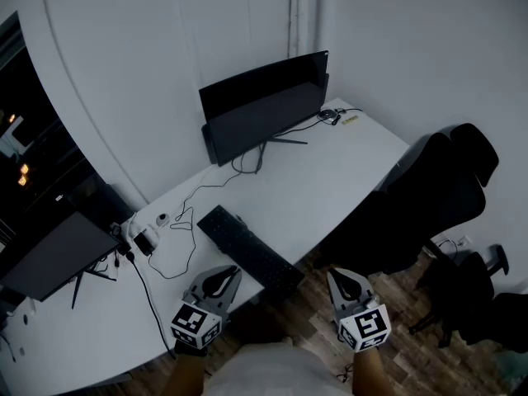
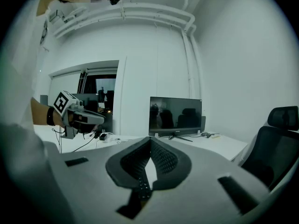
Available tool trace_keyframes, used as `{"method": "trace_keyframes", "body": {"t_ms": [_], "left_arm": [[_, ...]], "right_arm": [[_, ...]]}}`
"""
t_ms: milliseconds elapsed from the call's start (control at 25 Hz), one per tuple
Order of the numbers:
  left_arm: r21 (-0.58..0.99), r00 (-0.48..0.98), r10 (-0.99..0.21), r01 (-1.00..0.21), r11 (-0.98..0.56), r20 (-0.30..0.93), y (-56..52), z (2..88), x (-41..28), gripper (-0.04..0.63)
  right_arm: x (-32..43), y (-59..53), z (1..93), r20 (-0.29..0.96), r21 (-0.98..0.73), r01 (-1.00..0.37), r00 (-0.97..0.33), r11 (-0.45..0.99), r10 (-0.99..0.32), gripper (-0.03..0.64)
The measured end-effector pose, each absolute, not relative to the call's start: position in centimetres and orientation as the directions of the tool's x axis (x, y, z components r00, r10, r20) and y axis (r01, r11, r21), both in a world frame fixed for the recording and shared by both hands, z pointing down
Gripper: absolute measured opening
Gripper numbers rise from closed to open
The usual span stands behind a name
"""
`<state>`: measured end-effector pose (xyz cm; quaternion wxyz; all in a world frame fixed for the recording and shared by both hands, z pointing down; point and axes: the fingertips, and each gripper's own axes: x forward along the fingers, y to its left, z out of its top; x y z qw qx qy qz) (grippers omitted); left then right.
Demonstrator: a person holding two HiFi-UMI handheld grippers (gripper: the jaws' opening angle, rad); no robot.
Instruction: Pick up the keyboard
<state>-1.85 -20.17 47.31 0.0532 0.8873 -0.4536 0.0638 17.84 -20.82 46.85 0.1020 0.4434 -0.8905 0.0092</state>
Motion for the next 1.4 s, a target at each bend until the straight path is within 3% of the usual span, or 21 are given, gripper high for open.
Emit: {"method": "trace_keyframes", "body": {"t_ms": [840, 1400], "left_arm": [[0.038, 0.538, -0.828, -0.841, -0.540, 0.158, -27.7, 46.7, -5.6, 0.031], [0.055, 0.412, -0.893, -0.911, -0.410, 0.182, -28.7, 47.6, -12.0, 0.031]], "right_arm": [[13.7, -29.1, 46.1, 0.201, 0.074, -0.749, -0.635, 0.658, -0.746, 0.003], [4.9, -33.8, 46.8, 0.181, 0.101, -0.577, -0.791, 0.811, -0.585, 0.003]]}}
